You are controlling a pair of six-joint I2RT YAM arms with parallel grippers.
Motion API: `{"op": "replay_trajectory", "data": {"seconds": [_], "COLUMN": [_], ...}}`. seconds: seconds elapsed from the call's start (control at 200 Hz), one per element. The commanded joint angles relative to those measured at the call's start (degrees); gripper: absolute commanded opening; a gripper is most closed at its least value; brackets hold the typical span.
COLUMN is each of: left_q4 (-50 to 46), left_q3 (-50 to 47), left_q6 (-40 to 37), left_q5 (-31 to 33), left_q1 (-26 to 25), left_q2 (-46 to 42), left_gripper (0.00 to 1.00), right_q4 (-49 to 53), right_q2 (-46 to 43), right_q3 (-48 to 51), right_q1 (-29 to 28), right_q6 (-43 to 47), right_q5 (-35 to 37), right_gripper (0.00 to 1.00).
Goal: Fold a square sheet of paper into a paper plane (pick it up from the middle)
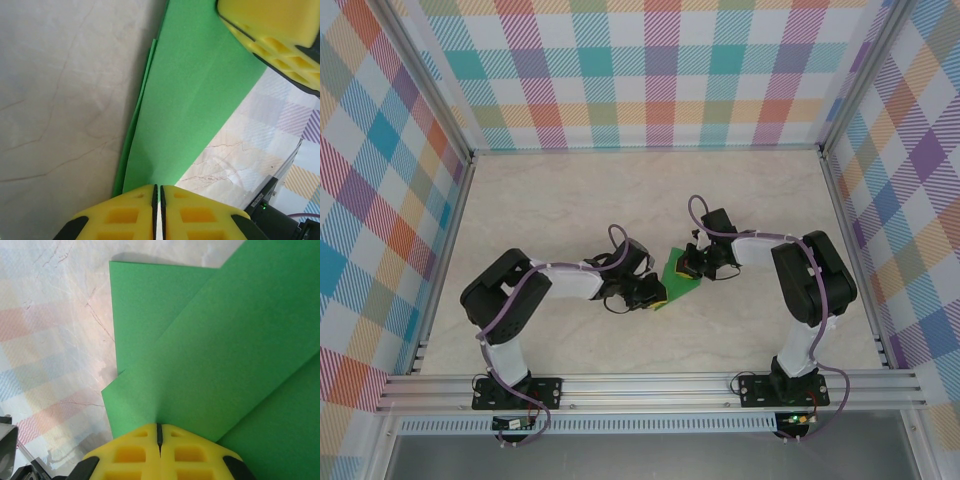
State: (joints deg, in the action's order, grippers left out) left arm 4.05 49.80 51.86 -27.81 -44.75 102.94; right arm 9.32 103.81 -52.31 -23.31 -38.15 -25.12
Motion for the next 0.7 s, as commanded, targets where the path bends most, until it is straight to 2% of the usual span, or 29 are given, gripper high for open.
{"op": "replay_trajectory", "data": {"seconds": [0.0,0.25,0.425,0.695], "left_q4": [-2.5,-3.0,-3.1,-1.0], "left_q3": [1.0,3.6,2.6,2.3], "left_q6": [0.7,0.2,0.2,0.3], "left_q5": [0.8,2.2,1.0,-2.6], "left_q1": [0.0,0.1,0.2,-0.2], "left_q2": [-2.0,1.5,2.2,2.8], "left_gripper": [0.12,0.08,0.06,0.06], "right_q4": [5.3,5.2,4.1,2.8], "right_q2": [2.9,2.2,0.1,-8.1], "right_q3": [1.0,0.9,0.4,0.0], "right_q1": [0.3,0.3,0.3,0.3], "right_q6": [0.2,0.2,0.4,0.1], "right_q5": [6.3,5.1,0.3,-7.4], "right_gripper": [0.02,0.04,0.07,0.23]}}
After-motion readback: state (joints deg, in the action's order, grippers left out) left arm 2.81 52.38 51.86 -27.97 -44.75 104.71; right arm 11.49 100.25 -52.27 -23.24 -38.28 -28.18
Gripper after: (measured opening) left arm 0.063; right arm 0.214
